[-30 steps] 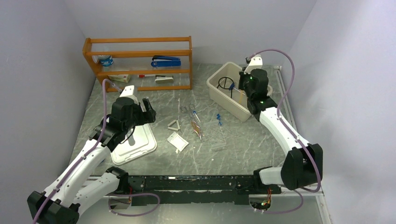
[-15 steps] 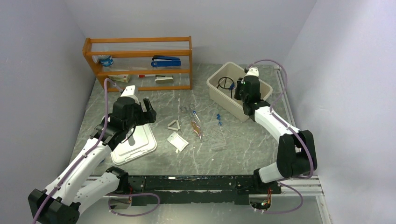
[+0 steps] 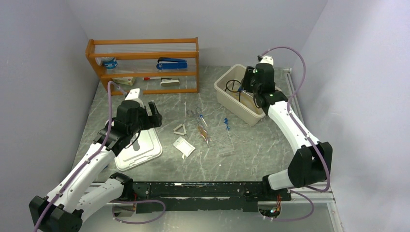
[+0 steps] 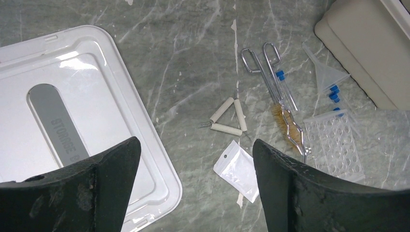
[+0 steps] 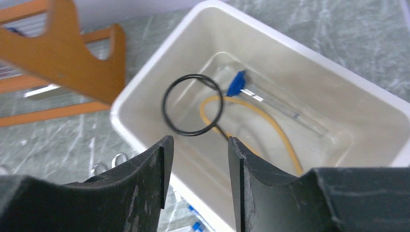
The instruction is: Organize the chemistry lab equipment
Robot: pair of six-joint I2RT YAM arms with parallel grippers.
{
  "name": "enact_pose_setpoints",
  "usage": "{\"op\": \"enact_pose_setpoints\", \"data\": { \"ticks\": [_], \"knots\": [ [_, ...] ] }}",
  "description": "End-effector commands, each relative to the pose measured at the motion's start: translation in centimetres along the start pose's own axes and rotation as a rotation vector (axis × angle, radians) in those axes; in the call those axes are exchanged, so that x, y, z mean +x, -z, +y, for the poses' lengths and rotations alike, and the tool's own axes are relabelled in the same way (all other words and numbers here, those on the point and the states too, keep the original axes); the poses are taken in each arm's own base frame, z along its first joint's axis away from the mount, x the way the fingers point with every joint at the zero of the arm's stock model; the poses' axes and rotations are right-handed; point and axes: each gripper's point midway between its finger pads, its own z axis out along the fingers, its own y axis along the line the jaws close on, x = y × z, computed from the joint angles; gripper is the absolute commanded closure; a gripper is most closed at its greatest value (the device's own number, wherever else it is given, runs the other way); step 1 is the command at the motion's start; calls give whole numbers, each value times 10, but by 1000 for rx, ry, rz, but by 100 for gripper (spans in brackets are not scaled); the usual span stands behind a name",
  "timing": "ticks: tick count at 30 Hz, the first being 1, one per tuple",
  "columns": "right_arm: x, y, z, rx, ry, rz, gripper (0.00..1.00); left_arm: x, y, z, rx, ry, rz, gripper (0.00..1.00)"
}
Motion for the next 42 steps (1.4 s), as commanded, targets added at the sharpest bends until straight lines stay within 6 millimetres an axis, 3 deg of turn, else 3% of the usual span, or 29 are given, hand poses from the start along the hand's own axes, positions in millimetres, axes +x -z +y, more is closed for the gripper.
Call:
{"op": "enact_pose_setpoints", "data": {
  "ticks": [1,5,9,15,23,28,35,42],
  "knots": [
    [18,22,50,-121,89,91,51,-1,1,-5,23,12,-3,10],
    [52,31,106,-201,205,155,50,-4,5,-3,12,22,-16,8],
    [99,29,133,-218,291,236,45,-7,7,0,3,26,-35,8],
    [154,11,130,-172,397,357,38,-7,7,0,5,21,-38,9],
    [206,2,171,-294,462,475,55,-6,4,-1,2,20,-32,10],
    [236,-2,185,-334,433,539,56,-7,4,0,-4,15,-33,10],
    [264,-16,179,-271,444,600,52,-4,1,0,-5,16,-20,11],
    [274,-32,174,-208,449,581,56,-1,0,0,-2,16,-8,11]
  ]
}}
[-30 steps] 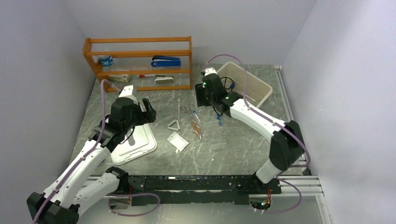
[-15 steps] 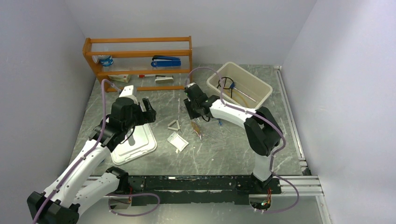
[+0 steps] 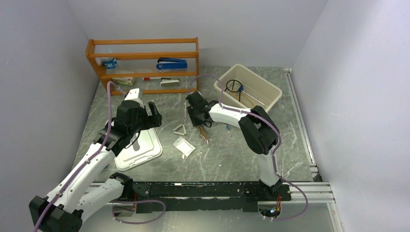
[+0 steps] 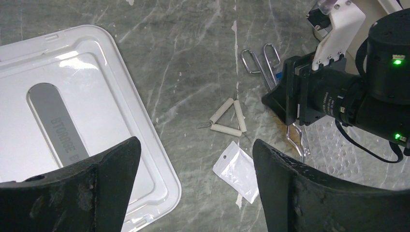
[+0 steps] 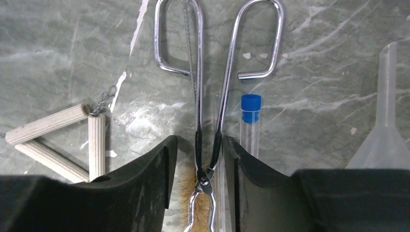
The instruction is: Organize the chemistry lab equipment
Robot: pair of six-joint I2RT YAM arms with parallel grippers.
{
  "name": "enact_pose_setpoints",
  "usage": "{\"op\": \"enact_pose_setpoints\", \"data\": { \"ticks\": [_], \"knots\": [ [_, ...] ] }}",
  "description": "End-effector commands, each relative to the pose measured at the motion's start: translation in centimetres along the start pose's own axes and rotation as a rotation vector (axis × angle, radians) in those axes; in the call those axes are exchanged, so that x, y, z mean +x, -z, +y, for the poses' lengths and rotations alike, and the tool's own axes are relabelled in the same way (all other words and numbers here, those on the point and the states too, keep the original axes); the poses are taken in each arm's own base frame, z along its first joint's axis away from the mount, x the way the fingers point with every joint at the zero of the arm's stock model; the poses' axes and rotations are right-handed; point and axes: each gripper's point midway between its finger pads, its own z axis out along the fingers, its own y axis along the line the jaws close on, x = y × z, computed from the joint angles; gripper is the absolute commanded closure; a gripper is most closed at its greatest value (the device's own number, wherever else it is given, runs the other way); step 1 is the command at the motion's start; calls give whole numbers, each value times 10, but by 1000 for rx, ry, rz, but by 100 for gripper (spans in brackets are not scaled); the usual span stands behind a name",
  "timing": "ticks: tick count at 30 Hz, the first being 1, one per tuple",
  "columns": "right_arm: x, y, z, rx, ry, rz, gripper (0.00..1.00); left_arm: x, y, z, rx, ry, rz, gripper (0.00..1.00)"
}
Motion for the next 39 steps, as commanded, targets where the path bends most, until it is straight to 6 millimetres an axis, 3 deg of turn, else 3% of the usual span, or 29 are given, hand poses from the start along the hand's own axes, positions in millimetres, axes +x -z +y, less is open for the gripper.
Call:
{"op": "enact_pose_setpoints", "data": {
  "ticks": [1,4,7,20,25,28,31,34,39],
  "knots": [
    [-2,-13,-8,74,-29,-17,61,0,-1,0,1,4,-3,11],
    [-3,-16,-10,88,-33,-19,78,0,-1,0,-2,4,-2,12],
    [-11,-7,-4,69,-27,-46,85,1,-1,1,-7,4,-1,12],
    [-65,59,15,-40,-30,-201,86,0,1,2,-10,9,-8,12],
    [-78,80,13,-44,-1,-243,87,-2,2,2,-10,9,-14,12],
    [-92,102,8,-36,44,-293,88,-2,3,2,-10,9,-18,12],
    [-111,133,-3,-2,88,-363,89,-3,4,2,-7,11,-22,12],
    [-127,158,-29,57,99,-417,89,-3,4,1,-5,10,-21,12],
    [-148,195,-99,211,101,-503,89,-4,4,1,-4,5,-21,12]
  ]
}}
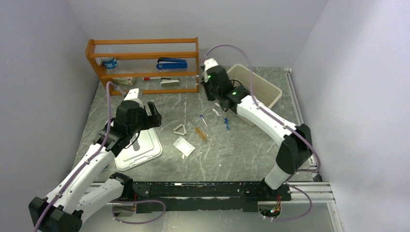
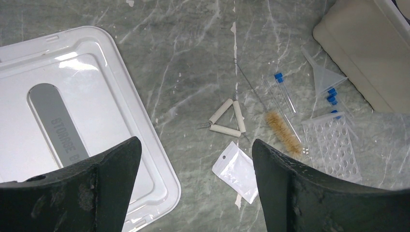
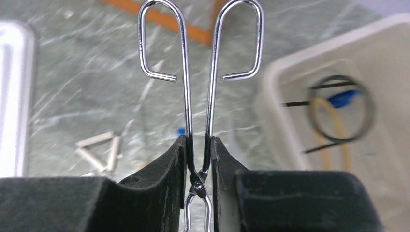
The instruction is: Organize the chemistry lab equipment
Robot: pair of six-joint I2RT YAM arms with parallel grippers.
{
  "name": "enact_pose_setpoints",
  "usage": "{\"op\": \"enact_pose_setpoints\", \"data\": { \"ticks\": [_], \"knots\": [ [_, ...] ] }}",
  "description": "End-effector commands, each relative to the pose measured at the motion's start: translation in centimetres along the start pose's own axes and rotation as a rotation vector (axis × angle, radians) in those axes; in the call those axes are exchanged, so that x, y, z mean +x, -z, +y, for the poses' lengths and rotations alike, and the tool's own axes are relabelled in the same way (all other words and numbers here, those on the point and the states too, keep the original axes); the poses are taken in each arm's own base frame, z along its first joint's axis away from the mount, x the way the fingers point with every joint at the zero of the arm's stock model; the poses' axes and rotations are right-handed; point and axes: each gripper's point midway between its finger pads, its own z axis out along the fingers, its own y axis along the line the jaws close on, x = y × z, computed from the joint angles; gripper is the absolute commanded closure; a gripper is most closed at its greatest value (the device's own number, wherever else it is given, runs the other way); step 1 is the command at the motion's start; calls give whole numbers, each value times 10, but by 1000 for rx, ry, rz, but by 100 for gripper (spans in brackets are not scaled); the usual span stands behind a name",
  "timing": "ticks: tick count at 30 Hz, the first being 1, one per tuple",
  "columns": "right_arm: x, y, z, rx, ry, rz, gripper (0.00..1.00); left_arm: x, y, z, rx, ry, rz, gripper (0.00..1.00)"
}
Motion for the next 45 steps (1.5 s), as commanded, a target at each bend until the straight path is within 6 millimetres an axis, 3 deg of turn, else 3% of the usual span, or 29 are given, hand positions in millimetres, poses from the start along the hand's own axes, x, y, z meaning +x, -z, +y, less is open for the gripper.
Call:
{"op": "enact_pose_setpoints", "data": {
  "ticks": [1,8,13,17,21,24,34,40,45],
  "knots": [
    [-44,32,-82,204,71,-124,89,-3,3,2,-7,3,-16,12],
    [-64,51,-183,379,113,-217,88,1,-1,-1,2,5,0,12],
    [-60,44,-214,411,205,-197,88,3,-4,-1,3,-1,12,12],
    [-35,32,-247,445,258,-137,88,2,-7,-4,8,1,21,12],
    [-7,16,-255,391,298,-76,90,5,-9,-4,4,8,32,12],
    [19,-1,-248,305,384,-16,93,7,-10,-3,1,9,36,12],
    [77,-51,-263,264,452,162,95,10,-11,0,-14,14,42,12],
    [97,-68,-283,315,469,224,96,11,-12,0,-17,14,49,12],
    [93,-70,-276,267,438,178,96,12,-14,1,-23,16,54,13]
  ]
}}
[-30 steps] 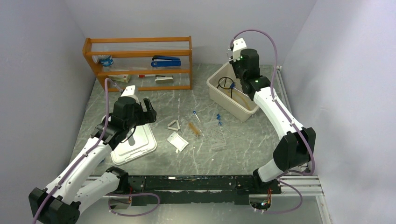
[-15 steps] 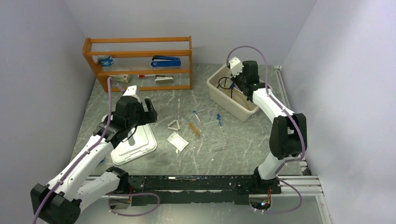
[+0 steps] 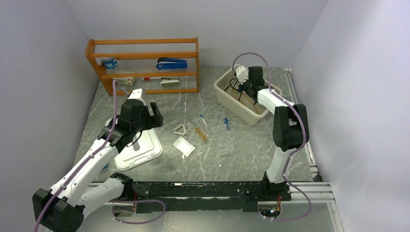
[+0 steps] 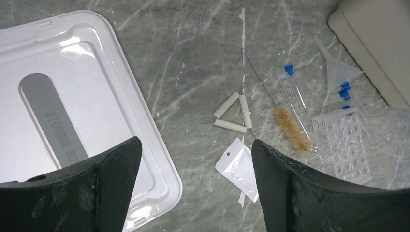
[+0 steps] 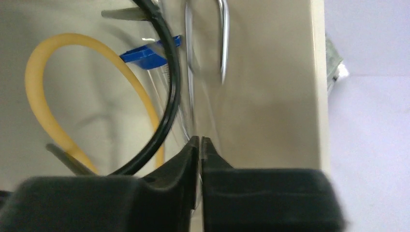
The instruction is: Organize the chemistry lab equipment
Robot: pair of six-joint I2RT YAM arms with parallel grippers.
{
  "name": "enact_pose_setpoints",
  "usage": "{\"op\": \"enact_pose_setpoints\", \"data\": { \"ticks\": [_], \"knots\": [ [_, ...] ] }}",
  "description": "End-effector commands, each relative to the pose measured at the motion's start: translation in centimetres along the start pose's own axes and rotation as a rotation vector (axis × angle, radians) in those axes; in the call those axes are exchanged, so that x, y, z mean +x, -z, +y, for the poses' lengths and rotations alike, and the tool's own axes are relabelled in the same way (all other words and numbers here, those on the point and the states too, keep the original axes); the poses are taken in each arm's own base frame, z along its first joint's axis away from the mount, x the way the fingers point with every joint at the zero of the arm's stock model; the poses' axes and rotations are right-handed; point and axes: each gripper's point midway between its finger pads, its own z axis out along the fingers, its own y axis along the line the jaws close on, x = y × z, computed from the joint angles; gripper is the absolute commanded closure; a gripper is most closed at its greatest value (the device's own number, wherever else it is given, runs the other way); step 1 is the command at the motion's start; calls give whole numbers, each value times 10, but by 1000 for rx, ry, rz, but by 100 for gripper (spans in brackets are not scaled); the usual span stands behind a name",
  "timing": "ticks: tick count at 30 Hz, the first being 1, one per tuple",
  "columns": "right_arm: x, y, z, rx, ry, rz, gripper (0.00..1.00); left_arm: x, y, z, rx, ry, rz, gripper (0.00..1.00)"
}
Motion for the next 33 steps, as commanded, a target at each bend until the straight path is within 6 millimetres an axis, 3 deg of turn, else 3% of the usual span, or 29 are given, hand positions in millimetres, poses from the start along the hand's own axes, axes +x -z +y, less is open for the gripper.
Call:
{"op": "enact_pose_setpoints", "data": {
  "ticks": [1,6,11,14,18,23,28,33],
  "knots": [
    [-14,3,-6,-16,-19,-66,96,0,-2,-2,4,14,-1,13],
    [-30,17,-10,-56,-57,-144,96,0,-1,-1,3,18,-1,13],
    [-24,17,-23,5,-76,-100,93,1,1,0,2,16,-3,13],
    [-29,23,-29,21,-125,-97,86,1,1,-1,5,16,-3,13],
    [-55,53,-43,34,-267,-172,69,-1,2,-2,11,17,-9,12],
    [-92,110,-59,59,-486,-339,56,-3,4,-3,17,22,-17,12],
    [-118,154,-31,-91,-638,-419,48,-6,7,-6,33,20,-31,12],
    [-134,178,42,-272,-586,-387,46,-8,9,-7,42,17,-38,11]
  ]
}}
